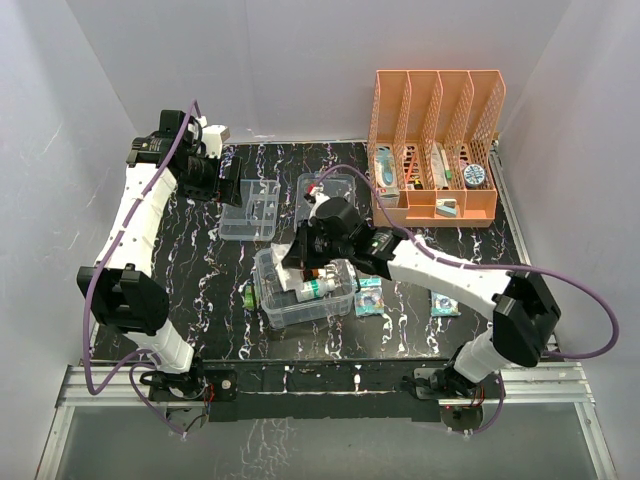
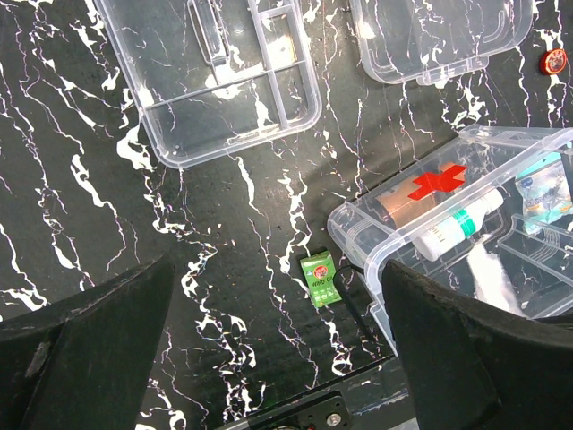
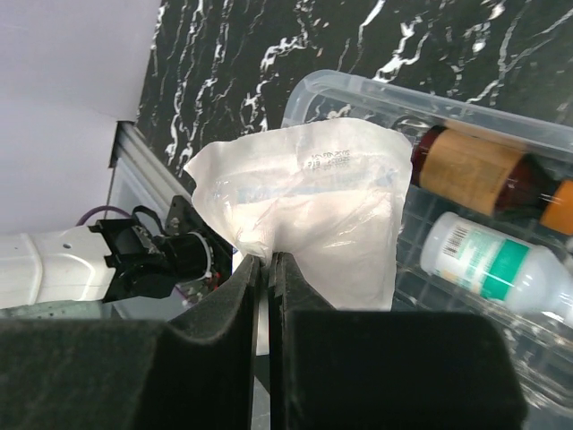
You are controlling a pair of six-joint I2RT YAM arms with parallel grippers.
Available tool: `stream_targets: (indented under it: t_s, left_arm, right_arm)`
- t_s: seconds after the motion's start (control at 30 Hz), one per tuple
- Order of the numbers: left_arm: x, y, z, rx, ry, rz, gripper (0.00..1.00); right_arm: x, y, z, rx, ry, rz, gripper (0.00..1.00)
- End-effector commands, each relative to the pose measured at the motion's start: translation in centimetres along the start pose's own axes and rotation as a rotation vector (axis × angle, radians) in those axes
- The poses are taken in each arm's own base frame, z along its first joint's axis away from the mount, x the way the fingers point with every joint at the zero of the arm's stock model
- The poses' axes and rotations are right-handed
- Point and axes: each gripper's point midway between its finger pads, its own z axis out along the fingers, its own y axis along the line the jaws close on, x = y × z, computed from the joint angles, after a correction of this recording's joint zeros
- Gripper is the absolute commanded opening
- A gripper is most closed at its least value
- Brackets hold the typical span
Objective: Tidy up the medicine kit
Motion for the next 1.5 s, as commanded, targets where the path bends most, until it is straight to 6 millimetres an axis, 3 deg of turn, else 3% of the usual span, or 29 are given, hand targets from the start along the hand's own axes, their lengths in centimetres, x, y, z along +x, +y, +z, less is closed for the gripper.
stream_targets:
  t_s: [0.0,0.5,0.9,1.03,1.3,1.4,1.47]
  left_arm:
    - [0.6,-0.5,-1.0,0.014,0.0,-0.013,0.99]
    - [0.7,-0.5,-0.8,0.014,0.006,-0.009,0.99]
    - [0.7,-0.4,-0.6,0.015,0.006,-0.001,0.99]
    - [0.6,-0.4,-0.5,0.016,0.006,0.0,0.99]
    - [0.5,-0.4,-0.3,0.022,0.007,-0.004,0.99]
    - [0.4,-0.4,-0.1,0.027,0.008,-0.006,0.99]
    - [0.4,-0.5,0.0,0.031,0.009,-0.009,0.99]
  right_arm:
    - [-1.7,3.9,0.7,-0.206,-0.062,0.022,0.0]
    - [1.6,0.5,4.7,-0.193,0.029,0.138,0.0]
    - [2.4,0.4,6.7,-0.252,0.087,0.197,0.0]
    - [3.0,-0.9,8.1,-0.206,0.118,0.213,0.0]
    - [3.0,-4.0,8.3,0.008,0.133,0.168,0.0]
    - [2.6,-4.2,8.0,0.031,0.122,0.16,0.0]
    - [2.3,-4.0,7.8,0.034,0.117,0.152,0.13]
